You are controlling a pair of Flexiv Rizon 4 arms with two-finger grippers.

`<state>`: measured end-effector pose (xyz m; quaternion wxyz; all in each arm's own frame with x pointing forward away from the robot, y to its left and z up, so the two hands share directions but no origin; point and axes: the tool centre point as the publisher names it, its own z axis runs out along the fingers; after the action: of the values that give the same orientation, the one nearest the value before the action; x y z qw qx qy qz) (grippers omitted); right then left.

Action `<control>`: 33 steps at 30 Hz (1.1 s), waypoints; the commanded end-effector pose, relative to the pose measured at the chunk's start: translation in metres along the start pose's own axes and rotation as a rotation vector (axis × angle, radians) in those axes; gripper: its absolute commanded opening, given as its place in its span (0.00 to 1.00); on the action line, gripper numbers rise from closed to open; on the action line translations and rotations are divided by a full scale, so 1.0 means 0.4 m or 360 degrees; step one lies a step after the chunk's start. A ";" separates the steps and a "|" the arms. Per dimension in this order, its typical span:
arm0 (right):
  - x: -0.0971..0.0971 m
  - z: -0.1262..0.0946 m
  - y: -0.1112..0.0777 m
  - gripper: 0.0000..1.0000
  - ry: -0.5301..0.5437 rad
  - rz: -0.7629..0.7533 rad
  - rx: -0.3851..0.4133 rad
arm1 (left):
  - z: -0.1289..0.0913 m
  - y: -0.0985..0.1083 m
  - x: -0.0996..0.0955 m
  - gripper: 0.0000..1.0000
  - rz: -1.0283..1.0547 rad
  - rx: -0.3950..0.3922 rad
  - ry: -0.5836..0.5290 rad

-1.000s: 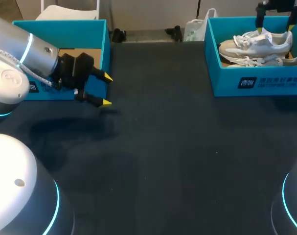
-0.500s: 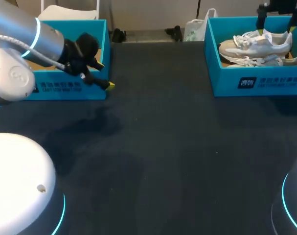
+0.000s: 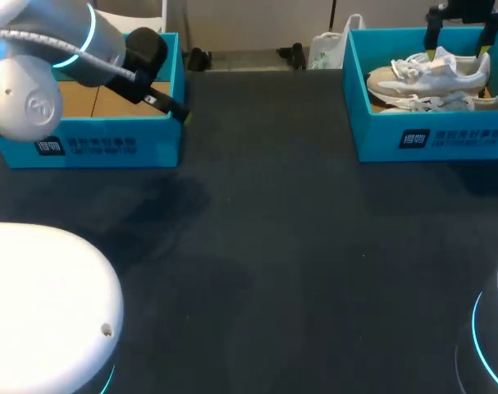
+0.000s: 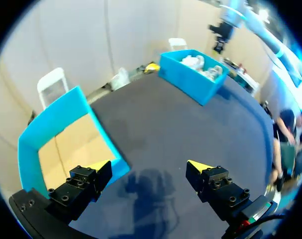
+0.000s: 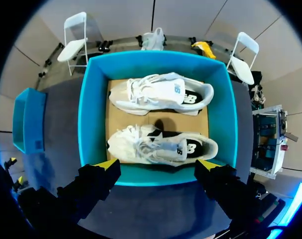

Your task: Take the shoe out of the shoebox, open the shoe tongue, remove and reinsert the insole, then place the shoe into the shoebox

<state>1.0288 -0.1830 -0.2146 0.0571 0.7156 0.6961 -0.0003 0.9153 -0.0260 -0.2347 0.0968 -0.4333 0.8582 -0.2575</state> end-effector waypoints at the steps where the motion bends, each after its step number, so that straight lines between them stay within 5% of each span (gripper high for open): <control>1: 0.019 -0.028 -0.050 1.00 0.0014 0.0005 -0.0035 | 0.002 -0.020 -0.008 1.00 -0.0320 -0.0315 -0.0261; 18: 0.114 -0.018 -0.244 1.00 0.0104 0.0062 0.0029 | -0.009 -0.034 -0.058 1.00 -0.0565 -0.0524 -0.0277; 33: 0.140 -0.060 -0.347 1.00 0.0126 -0.0068 0.0133 | -0.060 0.025 -0.099 1.00 -0.0745 -0.0605 -0.0311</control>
<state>0.8944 -0.1211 -0.2068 -0.0016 0.7026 0.7116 -0.0049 0.9235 0.0106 -0.2234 0.0365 -0.6459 0.7599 -0.0635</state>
